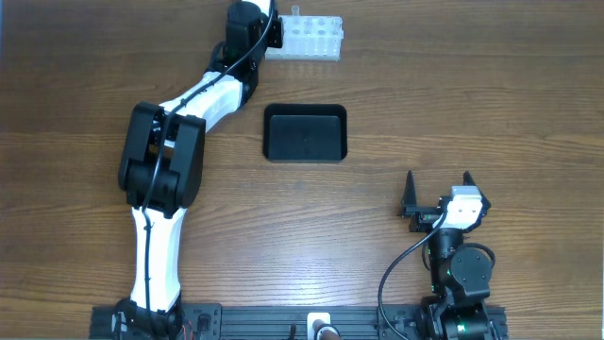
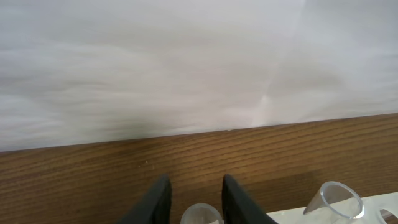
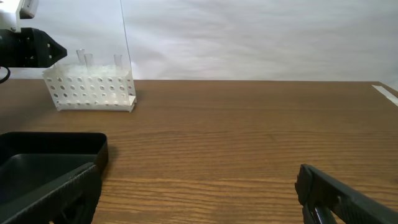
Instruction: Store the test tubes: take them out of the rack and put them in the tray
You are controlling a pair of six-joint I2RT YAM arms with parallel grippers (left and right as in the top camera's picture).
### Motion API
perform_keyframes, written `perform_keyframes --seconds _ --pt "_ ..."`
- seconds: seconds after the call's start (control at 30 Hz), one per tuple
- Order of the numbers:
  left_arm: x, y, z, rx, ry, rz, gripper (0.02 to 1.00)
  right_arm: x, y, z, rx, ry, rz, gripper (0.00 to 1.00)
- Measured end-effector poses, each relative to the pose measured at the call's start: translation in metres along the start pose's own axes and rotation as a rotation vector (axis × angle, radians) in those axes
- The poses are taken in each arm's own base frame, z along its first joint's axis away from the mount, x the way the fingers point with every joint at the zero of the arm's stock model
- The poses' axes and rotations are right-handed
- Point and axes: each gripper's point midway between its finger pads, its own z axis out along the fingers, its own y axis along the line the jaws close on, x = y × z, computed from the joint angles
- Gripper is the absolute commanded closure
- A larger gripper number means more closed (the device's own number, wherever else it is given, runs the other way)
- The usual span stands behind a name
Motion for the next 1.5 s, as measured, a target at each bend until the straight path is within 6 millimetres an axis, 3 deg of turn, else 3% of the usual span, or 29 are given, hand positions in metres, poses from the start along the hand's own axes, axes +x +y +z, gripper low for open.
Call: perform_keyframes --seconds 0.37,0.83,1.17,1.3,1.4,1.5 --pt "0.0 0.0 0.0 0.001 -0.001 0.0 0.853 0.0 0.0 0.0 0.0 0.0 0.001 0.009" --pt "-0.001 0.0 0.0 0.001 -0.003 0.0 0.864 0.0 0.0 0.0 0.0 0.0 0.0 0.009" --pt "-0.016 -0.008 -0.003 0.014 -0.051 -0.002 0.873 0.0 0.0 0.0 0.0 0.0 0.0 0.009" --pt "-0.057 -0.011 -0.019 0.02 -0.114 0.001 0.875 0.0 0.0 0.0 0.0 0.0 0.0 0.007" --pt "-0.113 -0.015 -0.047 0.027 -0.208 0.006 0.886 0.0 0.0 0.0 0.0 0.0 0.0 0.009" --pt "-0.175 -0.02 -0.089 0.039 -0.299 0.01 0.897 0.0 0.0 0.0 0.0 0.0 0.0 0.009"
